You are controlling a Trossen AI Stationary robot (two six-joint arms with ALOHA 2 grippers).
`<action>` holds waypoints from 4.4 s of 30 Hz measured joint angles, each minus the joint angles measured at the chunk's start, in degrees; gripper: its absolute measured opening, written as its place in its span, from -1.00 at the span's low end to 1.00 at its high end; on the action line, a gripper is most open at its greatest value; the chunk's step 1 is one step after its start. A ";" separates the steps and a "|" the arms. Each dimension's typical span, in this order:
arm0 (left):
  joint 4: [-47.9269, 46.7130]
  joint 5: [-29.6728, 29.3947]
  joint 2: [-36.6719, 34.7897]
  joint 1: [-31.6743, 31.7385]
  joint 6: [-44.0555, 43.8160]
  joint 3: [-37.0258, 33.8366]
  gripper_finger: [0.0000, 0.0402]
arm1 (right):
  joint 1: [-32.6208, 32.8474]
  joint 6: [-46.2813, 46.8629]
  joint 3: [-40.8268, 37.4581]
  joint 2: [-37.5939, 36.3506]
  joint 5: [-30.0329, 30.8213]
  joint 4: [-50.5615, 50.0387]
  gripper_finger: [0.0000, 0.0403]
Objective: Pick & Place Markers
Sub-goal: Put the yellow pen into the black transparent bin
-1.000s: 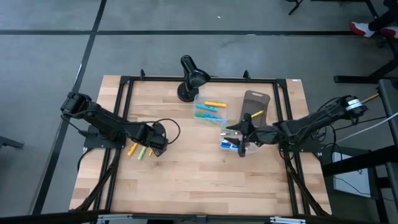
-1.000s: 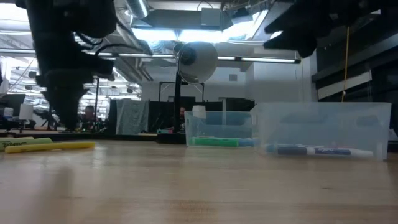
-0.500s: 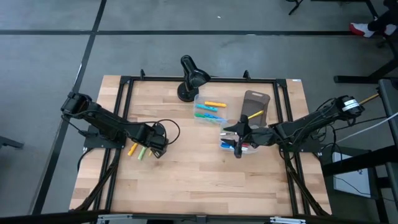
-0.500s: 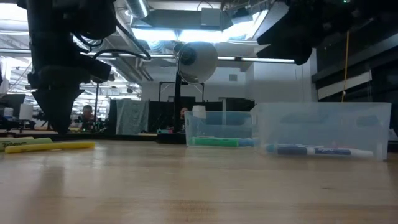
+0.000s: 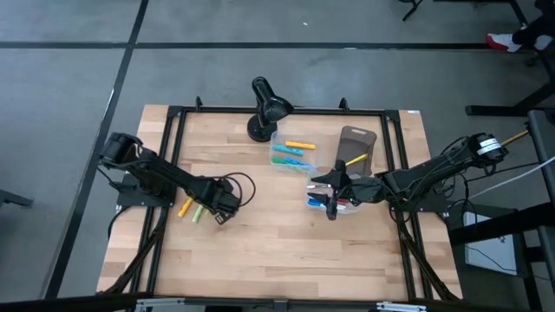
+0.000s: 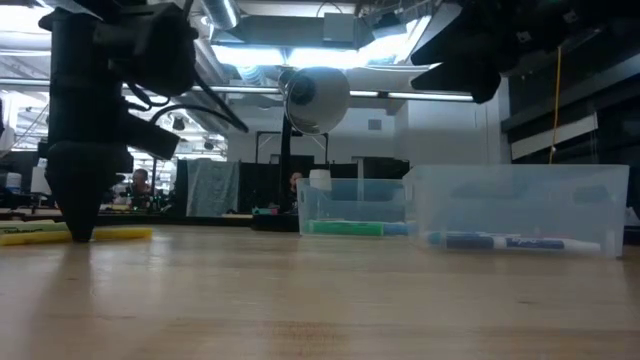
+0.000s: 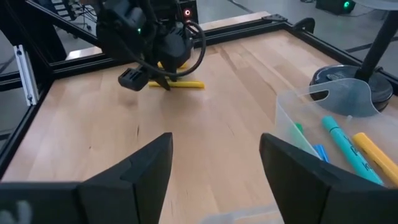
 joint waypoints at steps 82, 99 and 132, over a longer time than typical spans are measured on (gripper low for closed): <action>72.33 -2.40 -9.29 1.51 50.10 -0.36 -0.91 | 1.29 -11.14 1.10 14.80 -4.97 31.21 0.20; 72.32 -1.56 -7.91 2.21 50.21 -0.38 -0.91 | -4.49 -13.57 8.97 21.15 -20.72 31.18 0.20; 70.26 -2.73 -7.98 2.21 48.59 -0.36 -0.51 | -5.84 -13.66 10.10 21.88 -20.92 27.93 -0.73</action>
